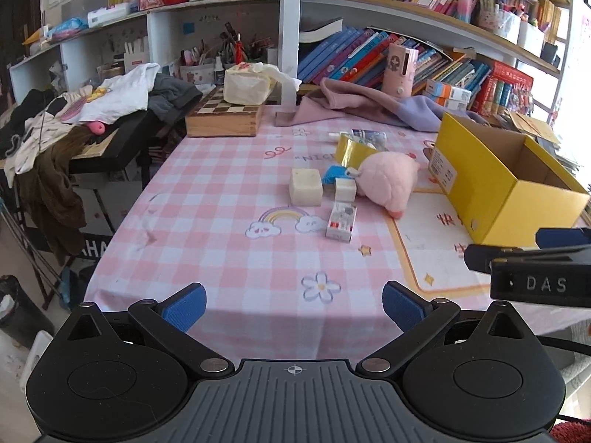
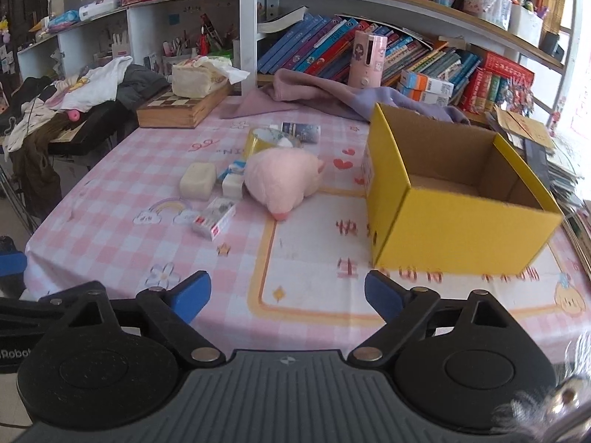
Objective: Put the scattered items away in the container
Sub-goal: 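Grasp the white card with the left tool while the right tool grasps the pink plush pig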
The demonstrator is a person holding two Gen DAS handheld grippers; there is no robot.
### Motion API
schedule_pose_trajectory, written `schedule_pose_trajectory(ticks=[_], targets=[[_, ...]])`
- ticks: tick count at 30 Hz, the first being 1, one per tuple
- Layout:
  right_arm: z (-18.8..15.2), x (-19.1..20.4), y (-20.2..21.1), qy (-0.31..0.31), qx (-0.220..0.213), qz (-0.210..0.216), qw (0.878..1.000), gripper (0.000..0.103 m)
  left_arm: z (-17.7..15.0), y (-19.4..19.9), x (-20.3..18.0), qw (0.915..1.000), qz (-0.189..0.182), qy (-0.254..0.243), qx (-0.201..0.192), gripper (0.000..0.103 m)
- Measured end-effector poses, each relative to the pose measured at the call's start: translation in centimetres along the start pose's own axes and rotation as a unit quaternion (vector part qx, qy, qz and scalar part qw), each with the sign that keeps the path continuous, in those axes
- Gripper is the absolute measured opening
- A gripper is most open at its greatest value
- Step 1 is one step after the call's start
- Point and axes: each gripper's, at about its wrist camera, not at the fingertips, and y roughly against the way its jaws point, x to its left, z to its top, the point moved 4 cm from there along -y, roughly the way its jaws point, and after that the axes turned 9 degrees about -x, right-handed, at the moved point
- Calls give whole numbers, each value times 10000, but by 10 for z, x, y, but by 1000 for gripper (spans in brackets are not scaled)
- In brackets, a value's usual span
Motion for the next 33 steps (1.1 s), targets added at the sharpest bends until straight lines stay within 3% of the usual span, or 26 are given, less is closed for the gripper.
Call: schedule_pose_trajectory(ticks=[13, 23, 33], targets=[[45, -15, -94, 155, 155, 267, 9994, 91, 25, -77, -25, 9993, 111, -207, 303, 98], [71, -24, -165, -125, 587, 501, 9969, 94, 36, -140, -38, 9979, 94, -240, 602, 94], [77, -20, -211, -356, 1002, 733, 9916, 100, 31, -184, -55, 9940, -142, -447, 988, 65]])
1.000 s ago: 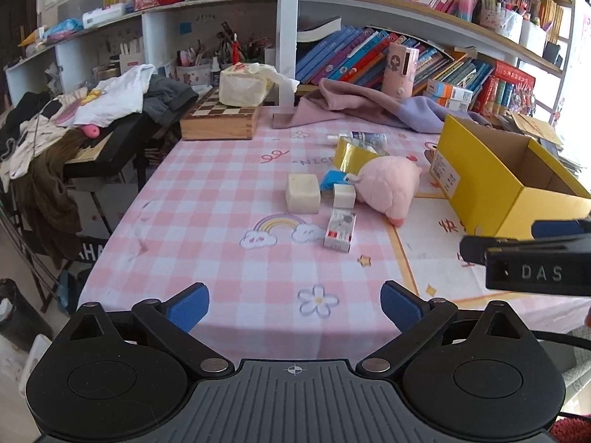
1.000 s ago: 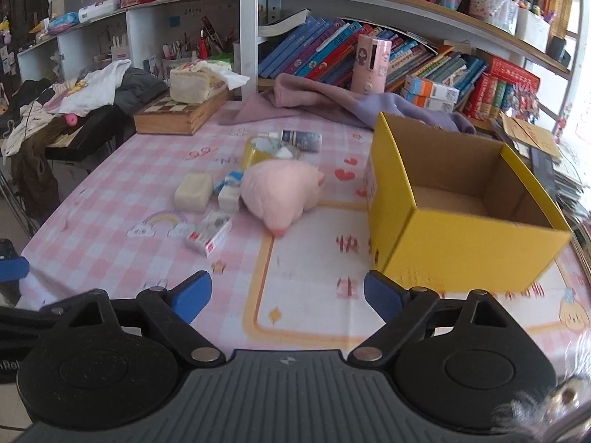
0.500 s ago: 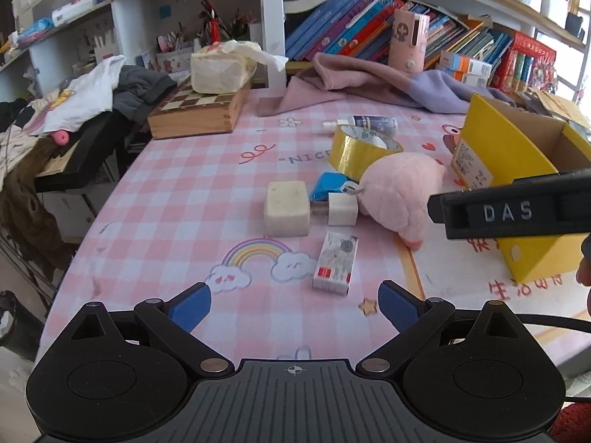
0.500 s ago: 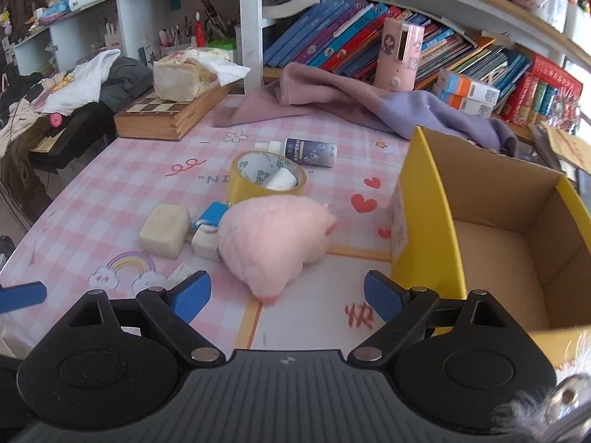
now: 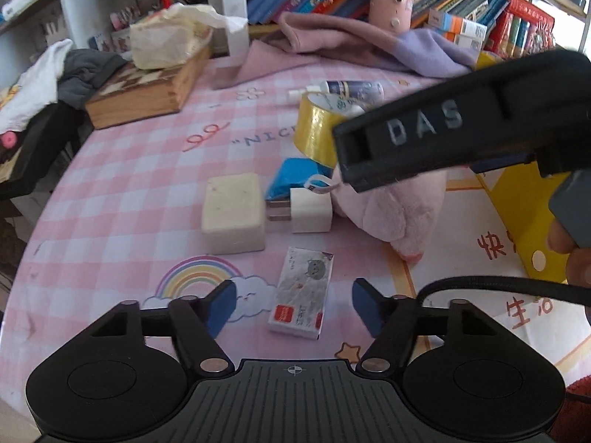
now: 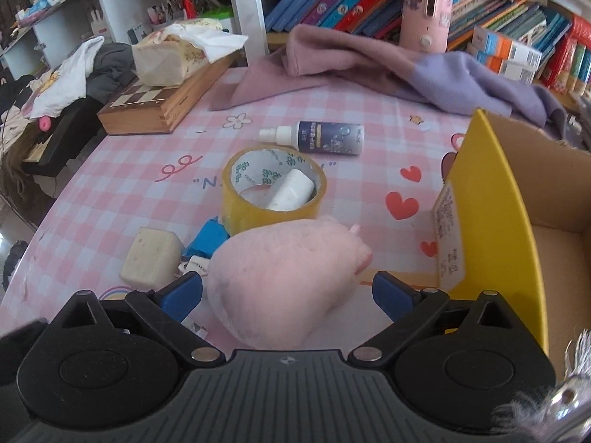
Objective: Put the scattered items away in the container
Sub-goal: 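Grasp the white card with the left tool while the right tool grasps the pink plush pig, then carry the white card and pink pig with both tools over the yellow box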
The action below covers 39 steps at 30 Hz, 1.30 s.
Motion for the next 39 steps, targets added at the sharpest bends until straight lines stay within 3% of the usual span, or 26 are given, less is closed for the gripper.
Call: schedule_pose_trajectory(ticks=[10, 18, 24, 39], targets=[[6, -18, -27, -1132, 551, 247, 9917, 99, 2, -9, -8, 9999, -79, -139, 40, 44], [4, -24, -29, -1431, 533, 256, 9879, 86, 2, -8, -6, 9999, -88, -146, -13, 28], [4, -25, -16, -1393, 327, 364, 9890, 69, 2, -2, -2, 10000, -76, 4, 16, 28], [-14, -10, 54, -1086, -251, 700, 9913, 68, -2, 60, 21, 9985, 37, 270, -477, 28]])
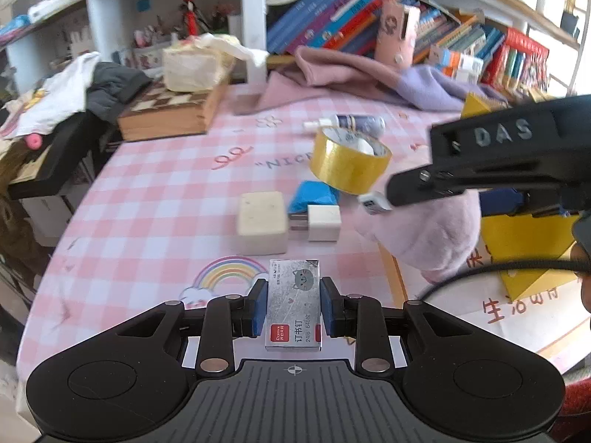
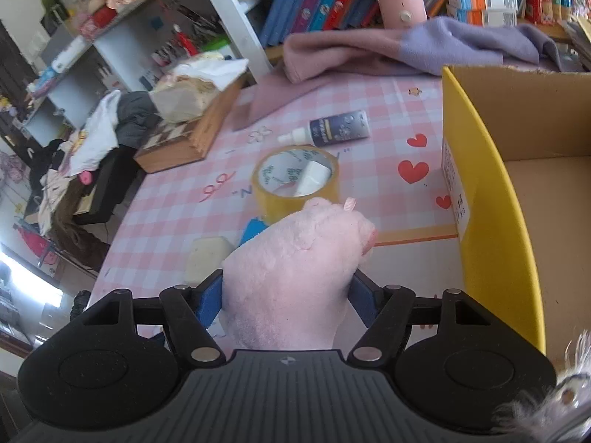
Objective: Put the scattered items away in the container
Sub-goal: 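Carry the white card and pink pig with both tools over the yellow box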
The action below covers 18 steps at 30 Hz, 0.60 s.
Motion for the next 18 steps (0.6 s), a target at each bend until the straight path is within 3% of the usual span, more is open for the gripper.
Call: schedule_pose_trajectory(ticks=[6, 18], targets=[[-12, 15, 40, 276, -288, 126, 9991, 68, -4, 38, 20, 9989, 80, 415, -209, 28], [-54, 32, 110, 454, -455, 191, 9977, 68, -14, 114, 28, 9960, -107, 501, -729, 28]])
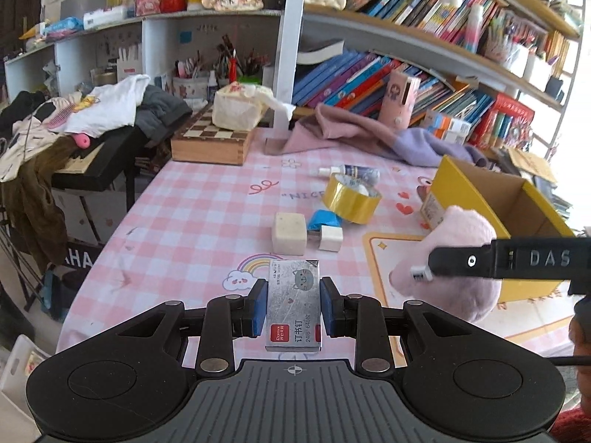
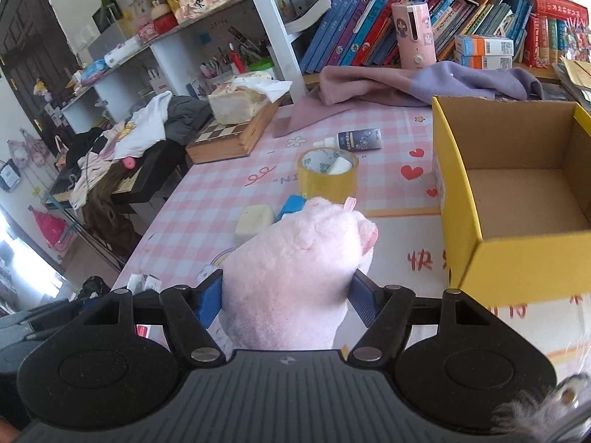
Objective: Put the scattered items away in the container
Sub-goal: 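Carry the white card and pink pig with both tools over the yellow box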
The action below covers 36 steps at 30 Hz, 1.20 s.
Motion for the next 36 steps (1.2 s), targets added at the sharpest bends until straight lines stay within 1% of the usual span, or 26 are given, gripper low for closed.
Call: schedule_pose_trajectory(ticks=[7, 15, 19, 25, 32, 36], targets=[[-26, 12, 36, 116, -158, -212, 9996, 68, -16, 35, -1, 9998, -173, -34, -45, 28], [-60, 15, 75, 189, -144, -516, 9984, 68, -36, 68, -9, 9987, -504, -86, -51, 28], [-73, 16, 89, 265, -155, -658, 9974, 68, -43, 74, -14, 9978, -653, -92, -17, 28], [-84, 5, 105, -15, -64, -865, 9962, 68, -50, 82, -23, 9960, -876, -164, 12, 28], [-97, -5, 120, -45, 0, -1074, 9942, 68, -59, 82, -41, 9929, -1166, -219, 130, 28], [-103, -16, 132, -169, -11, -1246, 9921, 68, -61, 81, -55, 9899, -1376, -304, 157, 28]])
